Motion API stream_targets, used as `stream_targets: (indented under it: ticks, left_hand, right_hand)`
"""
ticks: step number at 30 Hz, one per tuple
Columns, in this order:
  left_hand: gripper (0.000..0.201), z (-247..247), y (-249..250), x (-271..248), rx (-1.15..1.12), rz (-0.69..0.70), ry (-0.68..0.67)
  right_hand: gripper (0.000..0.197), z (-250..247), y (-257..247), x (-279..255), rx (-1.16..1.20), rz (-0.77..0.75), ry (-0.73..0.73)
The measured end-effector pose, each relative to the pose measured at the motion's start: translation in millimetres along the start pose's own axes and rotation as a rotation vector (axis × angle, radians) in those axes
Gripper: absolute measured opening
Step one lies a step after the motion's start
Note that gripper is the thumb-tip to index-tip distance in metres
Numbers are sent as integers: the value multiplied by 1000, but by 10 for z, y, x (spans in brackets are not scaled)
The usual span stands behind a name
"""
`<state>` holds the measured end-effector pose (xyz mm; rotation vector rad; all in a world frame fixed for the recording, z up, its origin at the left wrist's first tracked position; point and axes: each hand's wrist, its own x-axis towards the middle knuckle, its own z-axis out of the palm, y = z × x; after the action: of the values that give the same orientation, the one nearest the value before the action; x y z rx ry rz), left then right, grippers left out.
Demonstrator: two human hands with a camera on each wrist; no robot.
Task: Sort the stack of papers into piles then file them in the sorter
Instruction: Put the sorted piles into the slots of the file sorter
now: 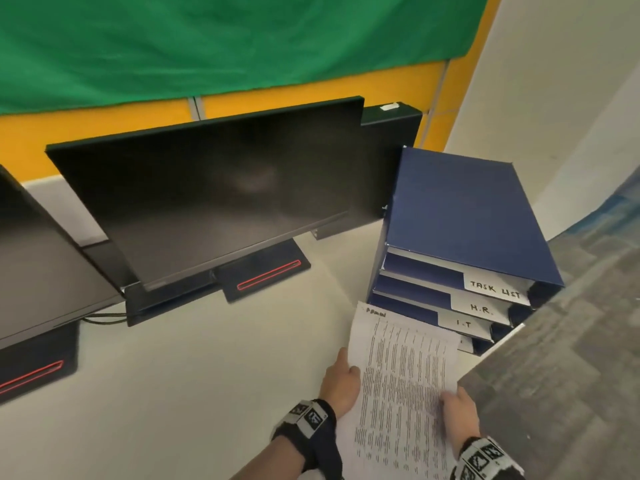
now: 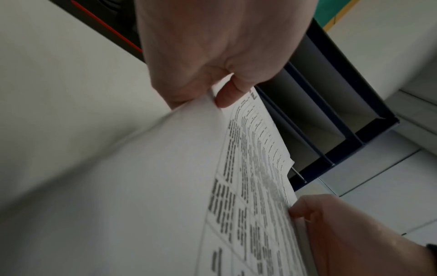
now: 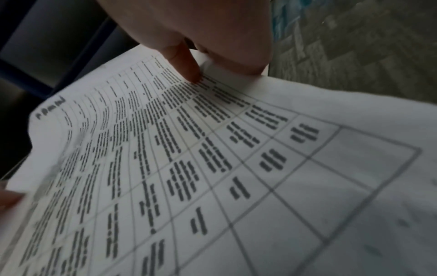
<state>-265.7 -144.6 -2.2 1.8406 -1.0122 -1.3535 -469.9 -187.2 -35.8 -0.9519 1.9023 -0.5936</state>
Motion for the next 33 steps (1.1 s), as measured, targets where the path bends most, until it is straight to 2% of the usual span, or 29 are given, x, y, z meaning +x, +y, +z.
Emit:
stream_targets:
  ticks: [4, 6, 8, 10, 12, 13, 14, 16, 20, 24, 26, 29, 33]
  left_hand:
    - [40, 47, 17, 42, 46, -129, -76]
    - [42, 62, 34, 60, 64, -175, -154]
    - [37, 86, 71, 50, 10, -207, -214]
    - [22, 120, 122, -11, -145, -251, -303]
    - [20, 147, 186, -81, -252, -281, -369]
    - [22, 172, 185, -65, -257, -283, -368]
    - [24, 205, 173, -19, -250, -279, -337]
    - [31, 277, 135, 126, -251, -268, -231]
    - [37, 342, 187, 352, -258, -260, -53]
    - [32, 406, 311, 496, -286, -274, 5]
    - [30, 440, 362, 528, -287, -258, 11]
    - [27, 402, 401, 531, -265, -211, -8]
    - [25, 99, 363, 460, -290, -171, 37]
  right_hand:
    - [13, -29, 316, 422, -79, 89, -149]
    - [22, -98, 397, 607, -141, 93, -166]
    - [31, -219, 282, 677, -171, 77, -122]
    - [34, -309, 63, 734, -191, 63, -87]
    - [29, -349, -191, 821, -160, 62, -73]
    - [20, -355, -305, 843, -104, 59, -74]
    - [12, -364, -397, 838, -40, 56, -91]
    - [20, -421, -478, 806, 132, 77, -165]
    - [26, -585, -316, 414, 443, 246, -435]
    - [41, -432, 11, -5, 617, 433, -668]
    - [41, -270, -42, -46, 646, 472, -739]
    - [56, -76, -339, 70, 794, 481, -670]
    - [40, 121, -704, 383, 943, 420, -422]
